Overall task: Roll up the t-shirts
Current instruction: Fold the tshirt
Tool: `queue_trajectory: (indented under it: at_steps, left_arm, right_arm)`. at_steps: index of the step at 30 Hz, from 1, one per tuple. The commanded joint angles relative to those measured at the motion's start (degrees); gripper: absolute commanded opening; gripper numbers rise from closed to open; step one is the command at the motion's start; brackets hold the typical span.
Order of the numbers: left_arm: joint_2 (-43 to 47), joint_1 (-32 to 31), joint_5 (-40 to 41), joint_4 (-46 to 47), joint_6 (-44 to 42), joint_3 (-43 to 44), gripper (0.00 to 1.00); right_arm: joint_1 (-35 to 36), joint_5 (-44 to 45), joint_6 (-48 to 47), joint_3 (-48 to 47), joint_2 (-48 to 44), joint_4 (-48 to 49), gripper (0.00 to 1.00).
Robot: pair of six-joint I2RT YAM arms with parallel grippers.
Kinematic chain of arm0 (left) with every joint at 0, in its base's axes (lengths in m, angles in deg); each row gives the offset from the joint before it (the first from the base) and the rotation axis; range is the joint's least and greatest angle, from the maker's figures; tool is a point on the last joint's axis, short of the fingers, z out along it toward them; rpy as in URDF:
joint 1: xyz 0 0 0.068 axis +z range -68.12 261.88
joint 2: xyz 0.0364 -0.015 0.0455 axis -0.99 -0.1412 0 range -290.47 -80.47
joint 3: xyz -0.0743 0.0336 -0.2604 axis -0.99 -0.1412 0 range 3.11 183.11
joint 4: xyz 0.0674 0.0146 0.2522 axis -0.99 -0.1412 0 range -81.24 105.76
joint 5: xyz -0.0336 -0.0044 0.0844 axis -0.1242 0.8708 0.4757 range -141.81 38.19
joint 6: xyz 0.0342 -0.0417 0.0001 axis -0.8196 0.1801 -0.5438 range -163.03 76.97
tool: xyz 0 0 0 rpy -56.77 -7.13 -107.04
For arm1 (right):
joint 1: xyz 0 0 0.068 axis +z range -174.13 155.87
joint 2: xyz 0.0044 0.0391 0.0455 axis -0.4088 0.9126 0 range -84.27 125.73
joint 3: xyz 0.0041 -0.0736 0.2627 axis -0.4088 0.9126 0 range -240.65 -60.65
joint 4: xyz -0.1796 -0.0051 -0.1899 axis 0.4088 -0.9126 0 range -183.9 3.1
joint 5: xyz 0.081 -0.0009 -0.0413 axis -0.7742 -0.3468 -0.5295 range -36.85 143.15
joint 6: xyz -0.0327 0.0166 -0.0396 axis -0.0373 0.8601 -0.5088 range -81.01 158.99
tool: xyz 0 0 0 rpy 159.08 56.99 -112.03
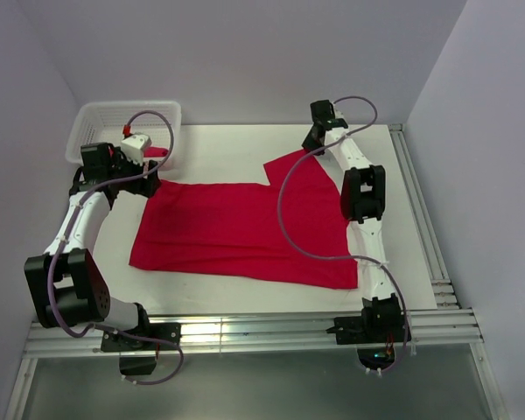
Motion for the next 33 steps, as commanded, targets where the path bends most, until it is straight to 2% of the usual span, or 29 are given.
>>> queue_trajectory:
  at_steps: [1,7,11,12,15,18,24,33]
  left_arm:
    - [2.26,0.28,-0.68,0.29,-1.66,-0.76,0.79]
    - [3.14,0.45,-0.68,0.12,-2.36,-1.29,0.79]
    - [3.23,0.72,-0.5,0.2,-2.63,-1.91,0.79]
    - [3.31,0.8,-0.5,0.2,-2.8,-1.99,0.79]
    - [2.53,0.8,-0.59,-0.41,-3.06,-2.08,0.79]
    - [2.09,0.8,-0.33,-0.06,-2.89,-2.78,0.79]
    - [-0.46,0.89,0.02,-0.59,-2.45,-2.44,0.79]
    - [-8.79,0.8,5.03,-1.64,0.62,1.43,0.79]
  right_arm:
    - [2.47,3.75,-2.56,-3.27,1.51,-3.77,0.34]
    - [2.83,4.54,-2.82,-2.74,1.07,-4.57,0.31]
    - [2.74,4.89,-2.91,-3.88,1.69,-5.18,0.15]
    - [2.74,5.77,-2.91,-3.36,0.82,-4.92,0.07]
    - [2.74,8.67,-3.26,3.3,-3.91,-0.1,0.0]
    - [2.65,13.76,-3.09,8.32,-8.66,2.63,0.0]
    - [2.3,16.58,-4.58,29.21,-22.56,19.06,0.0]
    - [2.39,10.97,-11.61,35.21,-26.52,27.94,0.0]
